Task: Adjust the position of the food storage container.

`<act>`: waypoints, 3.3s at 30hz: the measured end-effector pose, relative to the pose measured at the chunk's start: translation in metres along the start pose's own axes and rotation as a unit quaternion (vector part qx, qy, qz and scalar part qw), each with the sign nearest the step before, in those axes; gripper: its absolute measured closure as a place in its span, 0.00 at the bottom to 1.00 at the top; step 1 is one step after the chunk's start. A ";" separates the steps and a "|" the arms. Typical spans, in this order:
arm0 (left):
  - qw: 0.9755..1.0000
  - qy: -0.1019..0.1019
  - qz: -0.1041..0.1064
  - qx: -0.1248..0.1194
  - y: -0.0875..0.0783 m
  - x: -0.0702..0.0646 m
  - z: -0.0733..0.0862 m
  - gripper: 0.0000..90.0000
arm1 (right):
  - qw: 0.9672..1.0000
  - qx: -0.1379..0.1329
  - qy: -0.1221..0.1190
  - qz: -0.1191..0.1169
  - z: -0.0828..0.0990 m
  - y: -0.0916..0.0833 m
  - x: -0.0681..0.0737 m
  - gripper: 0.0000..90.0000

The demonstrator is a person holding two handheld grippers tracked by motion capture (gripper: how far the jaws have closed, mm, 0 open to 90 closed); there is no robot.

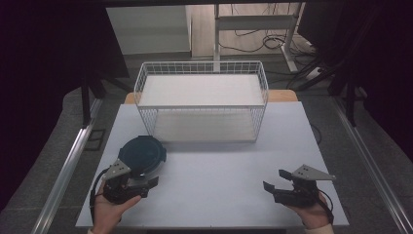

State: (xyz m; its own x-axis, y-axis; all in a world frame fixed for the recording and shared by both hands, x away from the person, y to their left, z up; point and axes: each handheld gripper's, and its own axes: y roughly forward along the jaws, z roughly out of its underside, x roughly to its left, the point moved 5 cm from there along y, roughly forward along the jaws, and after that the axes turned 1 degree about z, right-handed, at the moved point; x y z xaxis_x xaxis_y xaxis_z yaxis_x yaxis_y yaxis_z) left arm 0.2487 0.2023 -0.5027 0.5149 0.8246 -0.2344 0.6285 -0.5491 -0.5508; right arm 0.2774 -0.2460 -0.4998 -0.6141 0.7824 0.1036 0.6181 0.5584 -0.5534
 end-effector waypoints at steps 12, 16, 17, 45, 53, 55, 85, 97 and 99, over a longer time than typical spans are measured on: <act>1.000 0.010 -0.011 0.007 -0.021 0.014 -0.023 0.37 | 1.000 0.000 0.011 0.010 0.001 -0.002 -0.005 0.28; 1.000 0.010 -0.012 0.010 -0.023 0.021 -0.028 0.38 | 1.000 0.002 0.013 0.014 0.002 -0.001 -0.006 0.28; 1.000 0.010 -0.013 0.011 -0.023 0.023 -0.029 0.39 | 1.000 0.002 0.014 0.015 0.002 -0.001 -0.007 0.28; 0.996 -0.016 -0.078 0.051 -0.015 0.089 -0.067 0.59 | 0.999 0.021 0.006 0.024 0.007 0.003 -0.009 0.29; 0.993 -0.024 -0.098 0.068 -0.007 0.109 -0.069 0.73 | 0.999 0.026 0.001 0.029 0.008 0.004 -0.009 0.29; 0.992 -0.027 -0.102 0.071 -0.004 0.113 -0.068 0.77 | 0.999 0.028 0.000 0.030 0.009 0.004 -0.009 0.29; 0.974 -0.083 -0.142 0.155 0.018 0.173 -0.030 1.00 | 0.999 0.037 0.001 0.037 0.012 0.006 -0.015 0.29; 0.977 -0.077 -0.118 0.162 0.026 0.173 -0.029 1.00 | 0.998 0.039 0.001 0.039 0.012 0.007 -0.015 0.29; 0.977 -0.074 -0.116 0.163 0.026 0.173 -0.029 1.00 | 0.999 0.038 0.002 0.039 0.012 0.007 -0.015 0.29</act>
State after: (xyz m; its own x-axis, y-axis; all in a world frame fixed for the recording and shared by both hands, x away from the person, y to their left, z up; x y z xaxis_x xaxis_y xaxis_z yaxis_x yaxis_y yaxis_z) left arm 0.3713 0.3265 -0.5345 0.2759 0.9454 -0.1734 0.4865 -0.2929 -0.8231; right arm 0.2852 -0.2576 -0.5149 -0.5636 0.8238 0.0603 0.6249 0.4730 -0.6211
